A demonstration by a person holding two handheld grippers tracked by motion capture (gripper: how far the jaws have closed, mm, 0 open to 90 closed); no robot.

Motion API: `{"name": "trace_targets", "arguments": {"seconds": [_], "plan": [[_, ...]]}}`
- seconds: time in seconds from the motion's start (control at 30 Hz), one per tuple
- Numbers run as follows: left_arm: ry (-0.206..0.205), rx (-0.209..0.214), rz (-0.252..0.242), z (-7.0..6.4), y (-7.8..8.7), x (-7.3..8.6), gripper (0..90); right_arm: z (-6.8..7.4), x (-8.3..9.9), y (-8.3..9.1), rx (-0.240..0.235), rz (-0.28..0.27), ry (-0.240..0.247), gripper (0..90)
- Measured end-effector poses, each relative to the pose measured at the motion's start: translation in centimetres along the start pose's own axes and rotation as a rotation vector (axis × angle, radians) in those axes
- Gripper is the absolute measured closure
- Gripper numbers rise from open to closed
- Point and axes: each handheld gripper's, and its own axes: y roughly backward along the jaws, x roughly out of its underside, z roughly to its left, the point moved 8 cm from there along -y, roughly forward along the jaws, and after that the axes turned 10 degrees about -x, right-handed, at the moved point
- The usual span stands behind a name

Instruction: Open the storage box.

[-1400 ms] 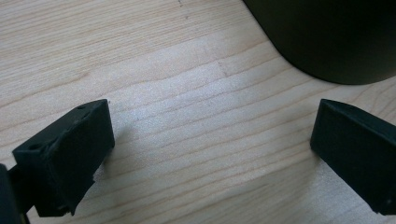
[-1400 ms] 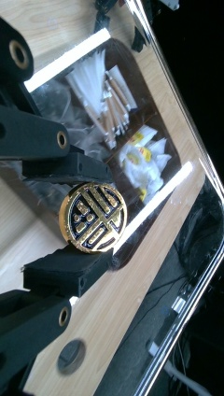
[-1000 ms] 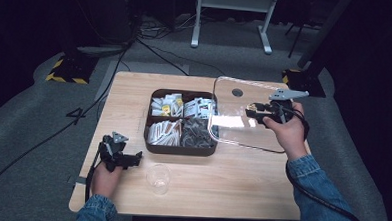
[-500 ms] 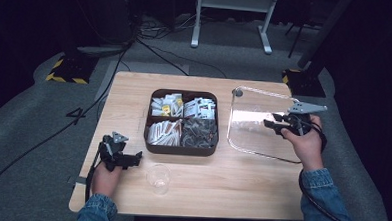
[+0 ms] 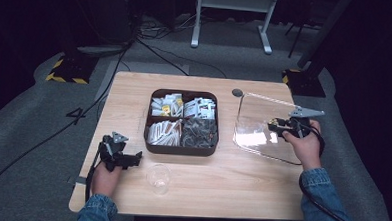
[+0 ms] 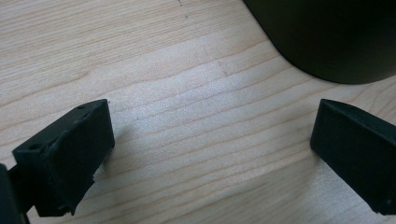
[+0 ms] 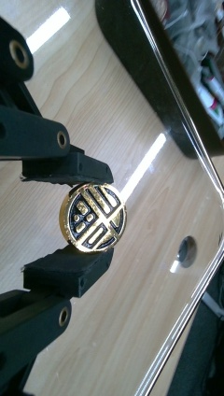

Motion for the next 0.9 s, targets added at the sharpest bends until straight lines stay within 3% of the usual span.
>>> {"name": "trace_targets", "arguments": {"seconds": [0.37, 0.9], "plan": [[-0.001, 0.001, 0.001, 0.0, 0.0, 0.0, 0.1, -2.0, 3.0, -2.1, 0.014, 0.036, -0.050, 58.4], [-0.004, 0.003, 0.001, 0.0, 0.0, 0.0, 0.0, -2.6, 4.9, -3.4, 0.019, 0.069, -0.067, 58.4]]}}
